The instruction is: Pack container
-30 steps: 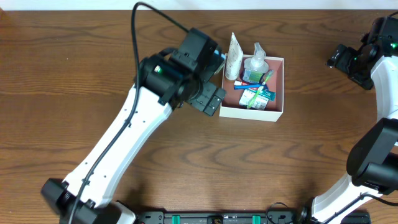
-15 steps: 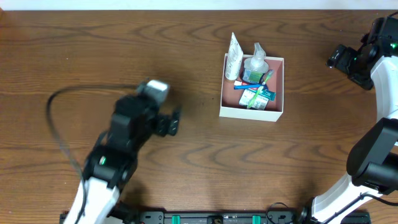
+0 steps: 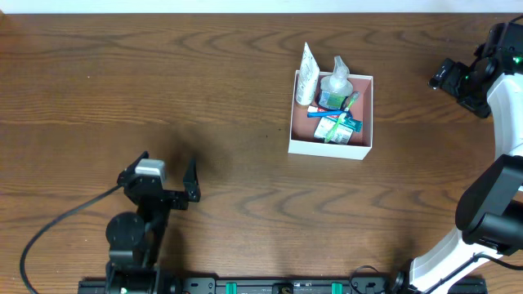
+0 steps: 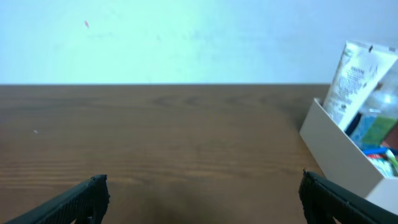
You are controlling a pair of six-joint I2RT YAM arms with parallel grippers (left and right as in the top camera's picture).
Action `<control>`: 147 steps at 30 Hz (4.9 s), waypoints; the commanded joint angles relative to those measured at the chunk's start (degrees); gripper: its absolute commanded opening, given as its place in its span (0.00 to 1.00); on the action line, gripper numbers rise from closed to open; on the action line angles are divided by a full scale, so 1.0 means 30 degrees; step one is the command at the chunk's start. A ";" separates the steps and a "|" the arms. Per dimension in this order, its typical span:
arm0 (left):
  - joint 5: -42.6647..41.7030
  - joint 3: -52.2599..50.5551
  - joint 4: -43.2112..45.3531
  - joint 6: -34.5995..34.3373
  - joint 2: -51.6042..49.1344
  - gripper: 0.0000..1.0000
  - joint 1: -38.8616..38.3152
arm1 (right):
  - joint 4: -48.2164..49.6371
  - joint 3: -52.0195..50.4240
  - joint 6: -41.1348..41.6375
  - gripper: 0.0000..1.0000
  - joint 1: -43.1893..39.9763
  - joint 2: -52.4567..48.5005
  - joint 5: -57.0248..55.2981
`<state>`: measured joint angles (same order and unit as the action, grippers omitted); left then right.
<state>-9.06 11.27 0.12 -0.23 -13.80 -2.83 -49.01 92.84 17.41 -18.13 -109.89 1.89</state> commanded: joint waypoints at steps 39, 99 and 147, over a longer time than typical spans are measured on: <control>-0.0262 -0.3679 -0.1086 0.0189 0.4524 0.98 0.0976 | -0.0015 -0.0036 0.0189 0.99 -0.0328 -0.0036 -0.0058; -0.0262 -0.3679 -0.1086 0.0182 0.4524 0.98 0.0976 | 0.6768 -1.9657 -0.0146 0.99 0.4787 2.7095 -0.0554; -0.0262 -0.3679 -0.1086 0.0182 0.4524 0.98 0.0976 | 1.4957 -3.0840 -0.3971 0.99 0.6798 3.6479 -0.0131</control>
<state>-9.02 1.26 -1.26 -0.01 -0.62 -0.10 -3.97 0.47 6.74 1.65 -0.69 1.13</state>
